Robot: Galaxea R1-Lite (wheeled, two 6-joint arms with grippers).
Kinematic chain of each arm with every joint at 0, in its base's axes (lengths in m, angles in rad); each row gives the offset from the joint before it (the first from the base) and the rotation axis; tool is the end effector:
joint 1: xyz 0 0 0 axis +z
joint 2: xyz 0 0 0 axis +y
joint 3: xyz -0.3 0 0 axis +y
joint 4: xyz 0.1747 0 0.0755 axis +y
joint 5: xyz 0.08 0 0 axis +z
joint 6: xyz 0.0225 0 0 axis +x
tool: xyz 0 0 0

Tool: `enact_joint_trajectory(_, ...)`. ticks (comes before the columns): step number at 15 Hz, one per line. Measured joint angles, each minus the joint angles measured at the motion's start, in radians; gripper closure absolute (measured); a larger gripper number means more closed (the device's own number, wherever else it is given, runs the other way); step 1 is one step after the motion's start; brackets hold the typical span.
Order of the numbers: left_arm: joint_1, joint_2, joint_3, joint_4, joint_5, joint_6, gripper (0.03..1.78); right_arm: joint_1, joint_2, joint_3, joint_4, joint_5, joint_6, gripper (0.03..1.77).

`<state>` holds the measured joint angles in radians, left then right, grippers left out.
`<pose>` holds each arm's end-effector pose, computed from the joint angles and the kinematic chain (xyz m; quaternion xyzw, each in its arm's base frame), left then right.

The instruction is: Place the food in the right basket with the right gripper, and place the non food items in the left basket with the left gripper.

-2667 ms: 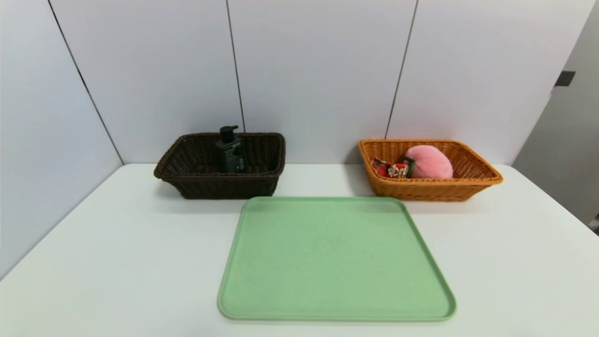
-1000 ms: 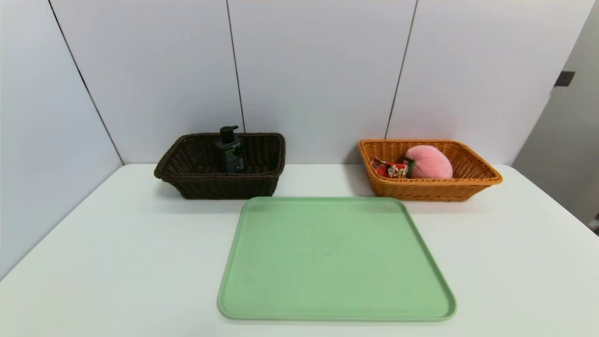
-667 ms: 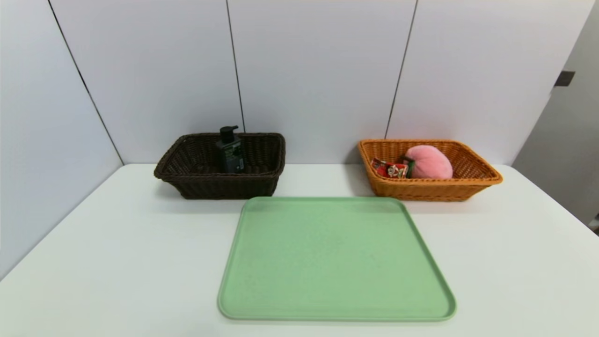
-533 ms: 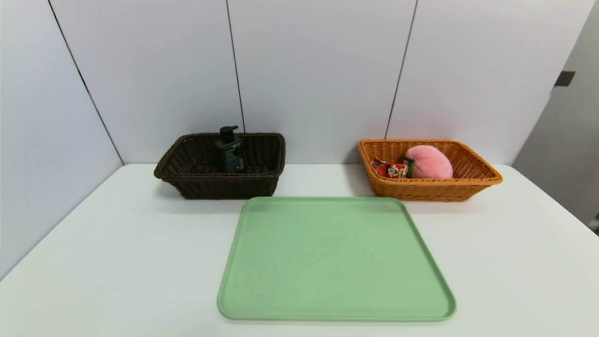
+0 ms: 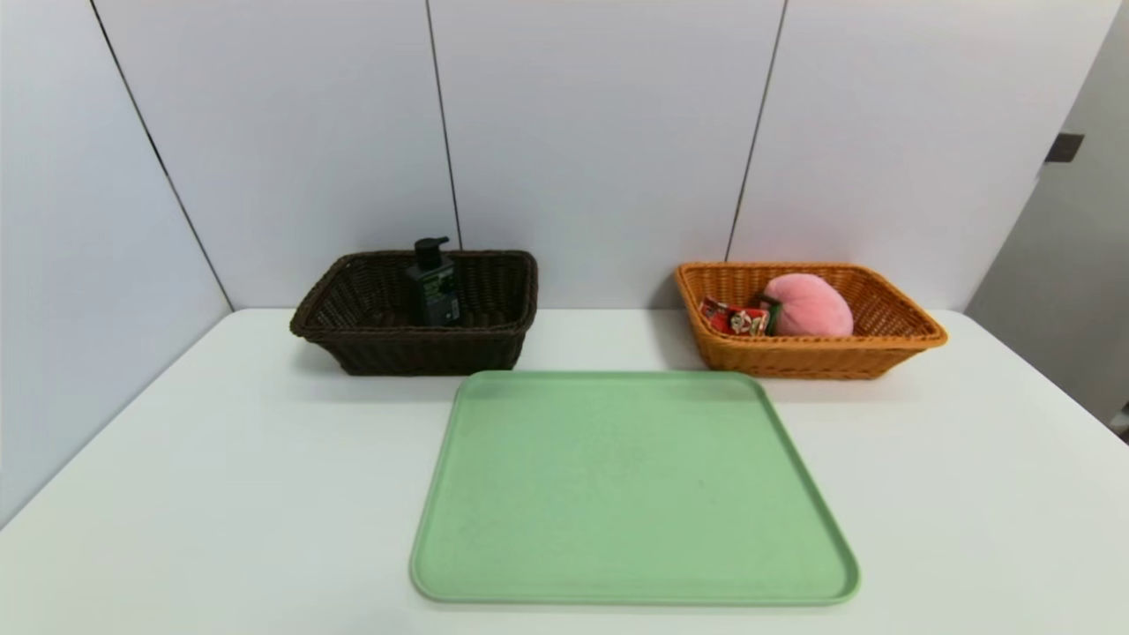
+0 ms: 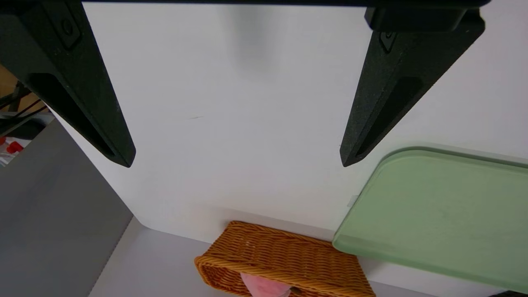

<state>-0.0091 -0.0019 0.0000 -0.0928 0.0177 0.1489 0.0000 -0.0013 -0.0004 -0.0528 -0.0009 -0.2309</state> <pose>-0.0234 0.0006 0.0850 0.0737 -0.0469 0.0078 0.9962 -0.0231 0.0000 0.0810 -0.1151 -0.0270 -0.0036 0.9930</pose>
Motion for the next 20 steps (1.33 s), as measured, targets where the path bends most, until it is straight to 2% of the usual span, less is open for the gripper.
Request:
enact_joint_trajectory(1,0.0,0.0,0.0,0.012,-0.012,-0.003,0.12,0.0,0.0,0.0,0.0,0.002,0.0,0.09)
enact_joint_trajectory(3,0.0,0.0,0.0,0.065,-0.048,-0.031,0.12,0.0,0.0,0.0,0.016,0.046,0.004,0.09)
enact_joint_trajectory(5,0.0,0.0,-0.014,0.134,-0.051,-0.094,0.12,0.0,0.0,0.0,0.044,0.062,0.021,0.09)
enact_joint_trajectory(7,0.0,0.0,-0.018,0.137,-0.039,-0.105,0.12,0.0,0.0,0.0,0.049,0.061,0.08,0.09)
enact_joint_trajectory(11,0.0,0.0,-0.019,0.136,-0.036,-0.106,0.12,0.0,0.0,0.0,0.047,0.025,0.201,0.09)
enact_joint_trajectory(15,0.0,0.0,-0.018,0.136,-0.037,-0.112,0.12,0.0,0.0,0.0,0.048,0.002,0.225,0.09)
enact_joint_trajectory(20,0.0,0.001,-0.018,0.134,-0.036,-0.113,0.12,0.0,0.0,0.0,0.047,0.002,0.229,0.09)
